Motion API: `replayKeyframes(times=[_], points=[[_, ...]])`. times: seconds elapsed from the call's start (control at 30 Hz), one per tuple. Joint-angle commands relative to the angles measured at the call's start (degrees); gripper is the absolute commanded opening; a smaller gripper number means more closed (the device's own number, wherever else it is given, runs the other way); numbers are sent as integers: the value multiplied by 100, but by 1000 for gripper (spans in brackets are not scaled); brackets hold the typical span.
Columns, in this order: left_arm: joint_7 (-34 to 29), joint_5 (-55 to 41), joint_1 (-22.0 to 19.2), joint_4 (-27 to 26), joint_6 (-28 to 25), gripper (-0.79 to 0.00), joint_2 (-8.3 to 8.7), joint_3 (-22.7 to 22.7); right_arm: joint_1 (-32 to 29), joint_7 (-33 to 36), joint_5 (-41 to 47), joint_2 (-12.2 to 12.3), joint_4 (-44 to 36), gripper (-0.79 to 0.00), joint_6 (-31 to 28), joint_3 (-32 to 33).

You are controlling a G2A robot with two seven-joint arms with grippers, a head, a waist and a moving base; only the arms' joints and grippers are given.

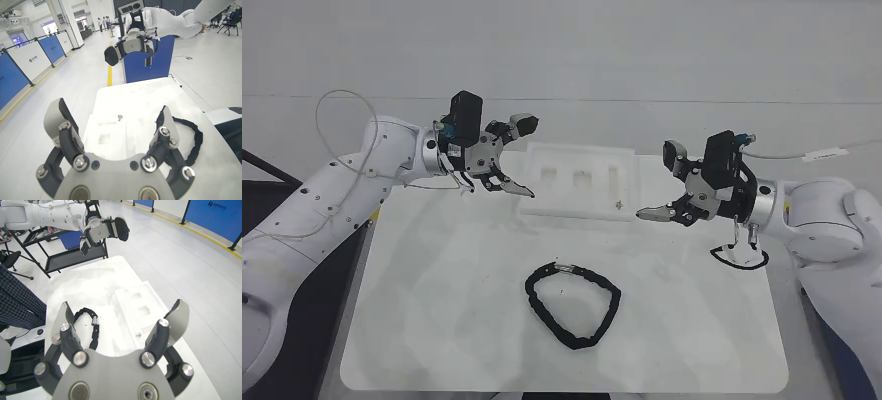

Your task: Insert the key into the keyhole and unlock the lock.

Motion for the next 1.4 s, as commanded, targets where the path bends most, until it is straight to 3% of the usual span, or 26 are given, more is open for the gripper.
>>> replayKeyframes(times=[0.0,0.2,0.53,0.7,1.17,1.37], points=[[0,0,0,0,0,-1,0,0,0,0,0,0,0,-1,0,0],[0,0,0,0,0,-1,0,0,0,0,0,0,0,-1,0,0],[0,0,0,0,0,0,0,0,3,143,-383,-177,103,0,1690,-639],[0,0,0,0,0,0,0,0,241,674,-785,-310,157,0,2463,-1145],[0,0,0,0,0,0,0,0,982,2233,-276,-794,809,0,4668,-2235],[0,0,0,0,0,0,0,0,1159,2085,97,-1003,1271,0,5054,-2459]])
